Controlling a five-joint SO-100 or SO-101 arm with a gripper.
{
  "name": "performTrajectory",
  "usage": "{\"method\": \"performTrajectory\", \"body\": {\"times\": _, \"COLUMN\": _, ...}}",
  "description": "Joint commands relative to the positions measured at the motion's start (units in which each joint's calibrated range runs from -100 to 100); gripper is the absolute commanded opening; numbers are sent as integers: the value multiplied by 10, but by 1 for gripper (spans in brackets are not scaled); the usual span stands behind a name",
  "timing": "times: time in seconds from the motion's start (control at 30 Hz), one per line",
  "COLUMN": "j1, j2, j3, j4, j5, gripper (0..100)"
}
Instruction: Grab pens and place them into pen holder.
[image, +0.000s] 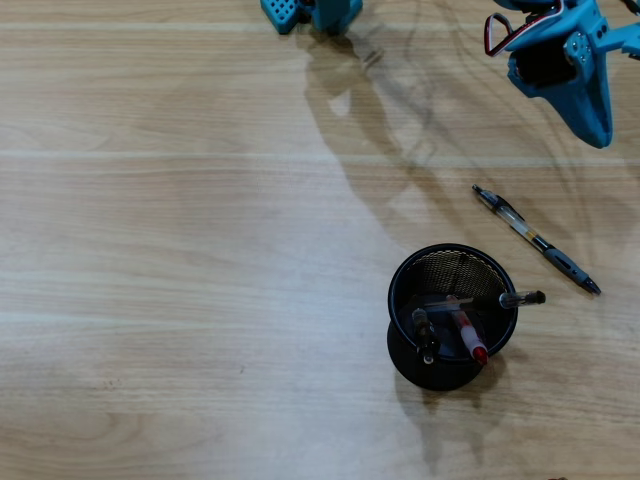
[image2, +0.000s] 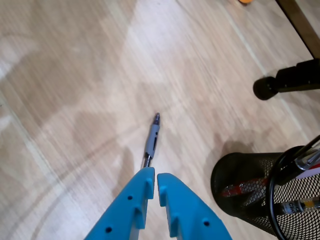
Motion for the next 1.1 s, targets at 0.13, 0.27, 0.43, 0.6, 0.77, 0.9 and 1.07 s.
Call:
{"method": "performTrajectory", "body": {"times": 0.13, "j1": 22, "j2": -3, "j3": -19, "j4": 3, "j5": -4, "gripper": 2}}
{"method": "performTrajectory", "body": {"times": 0.27, "j1": 27, "j2": 65, "j3": -52, "j4": 3, "j5": -10, "gripper": 2}}
{"method": "performTrajectory", "body": {"times": 0.43, "j1": 23, "j2": 126, "j3": -110, "j4": 31, "j5": -10, "gripper": 2}}
{"method": "performTrajectory", "body": {"times": 0.6, "j1": 29, "j2": 174, "j3": -158, "j4": 99, "j5": -11, "gripper": 3}}
{"method": "performTrajectory", "body": {"times": 0.77, "j1": 41, "j2": 224, "j3": -167, "j4": 105, "j5": -11, "gripper": 10}}
{"method": "performTrajectory", "body": {"times": 0.9, "j1": 44, "j2": 265, "j3": -206, "j4": 106, "j5": -11, "gripper": 11}}
{"method": "performTrajectory", "body": {"times": 1.07, "j1": 43, "j2": 304, "j3": -252, "j4": 109, "j5": -47, "gripper": 16}}
